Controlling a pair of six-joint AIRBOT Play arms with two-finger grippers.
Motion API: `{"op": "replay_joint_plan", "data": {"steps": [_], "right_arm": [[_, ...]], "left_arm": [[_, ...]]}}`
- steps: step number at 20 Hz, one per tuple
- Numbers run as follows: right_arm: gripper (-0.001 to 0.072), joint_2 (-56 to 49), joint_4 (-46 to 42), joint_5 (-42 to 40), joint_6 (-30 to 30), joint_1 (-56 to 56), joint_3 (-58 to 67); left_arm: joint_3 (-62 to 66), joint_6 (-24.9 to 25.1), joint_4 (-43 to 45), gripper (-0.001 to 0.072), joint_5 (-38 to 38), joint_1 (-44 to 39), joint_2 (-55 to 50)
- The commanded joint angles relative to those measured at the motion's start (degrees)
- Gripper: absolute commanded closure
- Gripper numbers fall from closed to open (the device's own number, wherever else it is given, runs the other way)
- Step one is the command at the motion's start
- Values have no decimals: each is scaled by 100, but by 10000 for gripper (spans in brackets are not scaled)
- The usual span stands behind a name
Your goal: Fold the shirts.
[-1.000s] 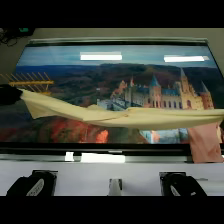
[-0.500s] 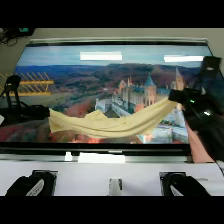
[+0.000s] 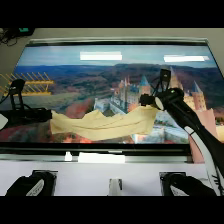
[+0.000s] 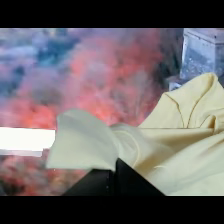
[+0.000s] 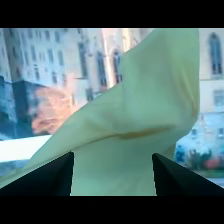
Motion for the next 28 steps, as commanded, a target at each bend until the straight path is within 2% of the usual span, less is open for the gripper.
{"op": "replay_joint_plan", "data": {"steps": [1, 3, 6, 8, 9, 10, 14, 17, 21, 22, 23, 24, 25, 28], "right_arm": [[229, 273, 87, 1093, -1290, -267, 177], [234, 354, 737, 1779, -2009, -1154, 168], [215, 352, 2846, 2507, -2894, -2638, -216], [49, 352, 4177, 2503, -3488, -3220, -892], [10, 352, 4358, 2389, -3580, -3237, -1193], [10, 352, 4354, 2146, -3547, -3130, -1471], [12, 219, 4522, 970, -3344, -2457, -2022], [13, -221, 4715, 540, -3180, -2116, -2024], [53, -649, 5427, 92, -3209, -2079, -2020], [84, -671, 5473, 33, -3206, -2079, -2020], [190, -671, 5480, 0, -3206, -2079, -2020], [379, -671, 5506, -11, -3206, -2079, -2020], [676, -671, 5563, 39, -3213, -2079, -2011], [689, -535, 5425, 640, -3969, -2081, -1646]], "left_arm": [[-7, -2, -7, 675, -2, -4, -4], [-7, 0, -4, 675, -15, -4, -2], [-7, 2, -2, 674, -291, -4, 0], [-7, 0, -4, 674, -358, -4, 0], [-7, 2, -2, 674, -352, -4, 0], [-7, 2, -4, 674, -350, -4, 0], [-7, 0, -7, 674, -356, -4, 0], [-7, 0, -7, 674, -358, -4, 0], [-7, 0, -7, 674, -356, -4, 0], [-7, 0, -7, 674, -356, -4, 0], [-7, 0, -7, 674, -350, -4, 0], [-7, 0, -4, 674, -348, -4, 0], [-7, 0, -4, 674, -350, -4, 0], [208, 4, 26, 675, -365, -2, 44]]}}
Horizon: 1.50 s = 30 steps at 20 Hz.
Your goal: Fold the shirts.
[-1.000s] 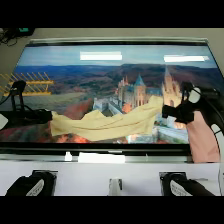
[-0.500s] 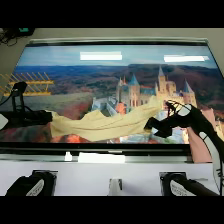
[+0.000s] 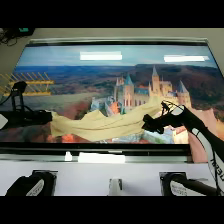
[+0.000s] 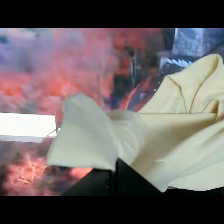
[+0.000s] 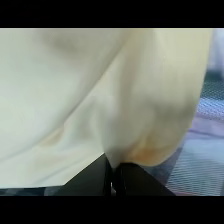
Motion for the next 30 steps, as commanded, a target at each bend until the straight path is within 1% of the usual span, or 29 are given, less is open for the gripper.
{"op": "replay_joint_plan", "data": {"steps": [1, 2, 4, 6, 8, 10, 12, 13, 15, 17, 18, 21, 22, 23, 24, 26, 27, 28, 29, 30], "right_arm": [[689, 273, -251, 601, -525, 0, 551], [689, 551, -654, 708, -520, 2, 955], [689, 1325, -1469, 706, -522, 2, 2074], [689, 2208, -1996, 378, -459, 2, 3370], [689, 3060, -2310, -195, -267, 2, 4498], [689, 3792, -2509, -496, -120, 2, 5160], [689, 4367, -2610, -487, 7, 2, 5329], [688, 4557, -2761, -337, 160, 2, 5329], [688, 4750, -3073, 275, 472, 2, 5329], [688, 4741, -3261, 839, 555, 2, 5329], [688, 4721, -3257, 975, 555, 2, 5329], [688, 4610, -3283, 1119, 555, 2, 5329], [688, 4531, -3357, 1266, 553, 2, 5329], [688, 4415, -3403, 1537, 560, 2, 5327], [688, 4258, -3410, 1923, 597, 2, 5302], [687, 3884, -3407, 2911, 828, 2, 5029], [687, 3687, -3407, 3265, 857, 2, 4725], [687, 3521, -3407, 3379, 883, 2, 4288], [687, 3399, -3381, 3261, 986, 2, 3788], [687, 3274, -3292, 2957, 1093, 2, 3182]], "left_arm": [[457, 55, 131, 675, 81, 0, 105], [846, 175, 291, 675, 203, 0, 195], [1899, 170, 787, 675, 516, 0, 369], [3195, 131, 868, 675, 822, 0, 483], [4406, -295, 863, 675, 1150, -2, 538], [5348, -538, 861, 675, 1569, -2, 601], [5812, -715, 839, 675, 1884, -2, 704], [5858, -713, 774, 675, 1930, 0, 765], [5853, -708, 758, 675, 1788, 0, 879], [5855, -538, 761, 675, 1812, 0, 901], [5855, -535, 761, 675, 1967, 0, 898], [5855, -540, 782, 675, 2778, 0, 841], [5855, -538, 785, 675, 2806, 0, 791], [5851, -538, 787, 675, 2647, 0, 721], [5851, -533, 839, 675, 2280, 0, 608], [5807, -498, 1121, 675, 1233, 0, 313], [5696, -389, 1279, 675, 726, 0, 138], [5475, -326, 1410, 675, 260, 0, -57], [5184, -317, 1475, 675, -59, 0, -238], [4780, -297, 1471, 675, -221, 0, -437]]}}
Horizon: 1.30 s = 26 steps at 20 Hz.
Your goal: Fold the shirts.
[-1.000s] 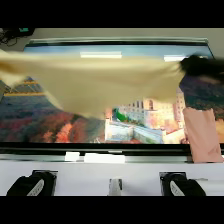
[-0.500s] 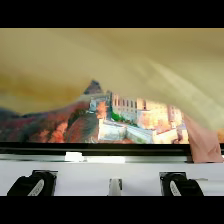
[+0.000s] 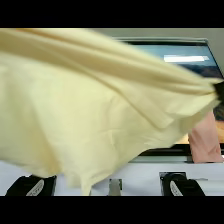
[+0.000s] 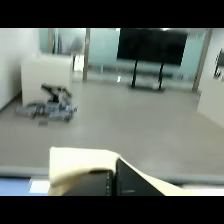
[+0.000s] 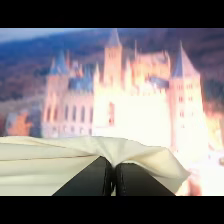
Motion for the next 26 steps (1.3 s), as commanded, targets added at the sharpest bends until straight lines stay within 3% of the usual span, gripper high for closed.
{"op": "replay_joint_plan", "data": {"steps": [1, 4, 5, 7, 13, 14, 15, 16, 17, 18, 19, 20, 22, 24, 26], "right_arm": [[687, -485, 142, -249, 389, -4, -1685], [687, -1027, 483, -2347, 841, -4, -3123], [687, -1294, 673, -2876, 1034, -4, -3292], [687, -1788, 1113, -3449, 1405, -4, -3300], [687, -2739, 1904, -4614, 1563, 7, -3303], [687, -2835, 1963, -4603, 1558, 7, -3303], [684, -2903, 1985, -4564, 1558, 7, -3300], [602, -2914, 1978, -4513, 1554, 4, -3300], [413, -2881, 1937, -4472, 1484, -44, -3261], [232, -2837, 1878, -4214, 1248, -151, -3145], [186, -2771, 1650, -3810, 896, -326, -2959], [186, -2697, 1329, -3429, 693, -544, -2802], [188, -2568, 929, -2634, 330, -1191, -2597], [189, -2522, 1067, -1821, -260, -1906, -2594], [191, -2522, 1204, -1130, -951, -2371, -2719]], "left_arm": [[-999, 105, 297, 675, -990, 7, -597], [-2135, 13, 264, 674, -468, 4, -1237], [-2260, -245, 50, 675, -507, 4, -1475], [-2280, -306, -468, 674, -577, -4, -1871], [-2282, -310, -688, 673, -542, -42, -2662], [-2282, -310, -828, 671, -544, -42, -2782], [-2282, -310, -962, 617, -546, -42, -2879], [-2280, -310, -1069, 495, -605, -42, -2942], [-2280, -302, -1064, 329, -778, -28, -2955], [-2277, -94, -1021, 250, -1143, 26, -2949], [-2282, 492, -994, 251, -1731, 118, -2951], [-2321, 1043, -855, 251, -2476, 249, -2953], [-2680, 1143, -658, 250, -3259, 671, -2841], [-3550, 960, -1038, 251, -3182, 1270, -2420], [-4697, 1099, -1738, 252, -2868, 1788, -1928]]}}
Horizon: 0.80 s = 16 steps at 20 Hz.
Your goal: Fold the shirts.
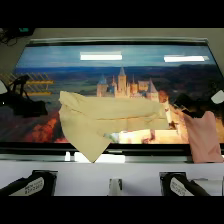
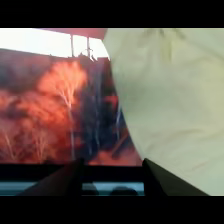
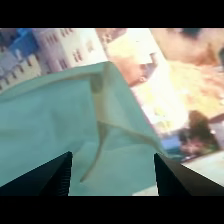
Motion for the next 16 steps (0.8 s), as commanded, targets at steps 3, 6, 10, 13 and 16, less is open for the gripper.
{"op": "replay_joint_plan", "data": {"steps": [3, 6, 10, 13, 16], "right_arm": [[300, 44, 133, 1556, -1351, -817, -330], [281, 44, 658, 1453, -1355, -817, -540], [278, 44, 667, 1488, -1381, -817, -540], [277, 44, 667, 1482, -1445, -817, -540], [277, 44, 664, 1587, -1615, -817, -540]], "left_arm": [[-2747, 442, -1604, 252, 413, 1060, 774], [-3648, 483, -2500, 252, 1257, 1040, 756], [-3923, 479, -2710, 252, 2100, 837, 693], [-3923, 483, -2776, 252, 2420, 682, 533], [-3928, 479, -2837, 252, 2791, 396, 356]]}}
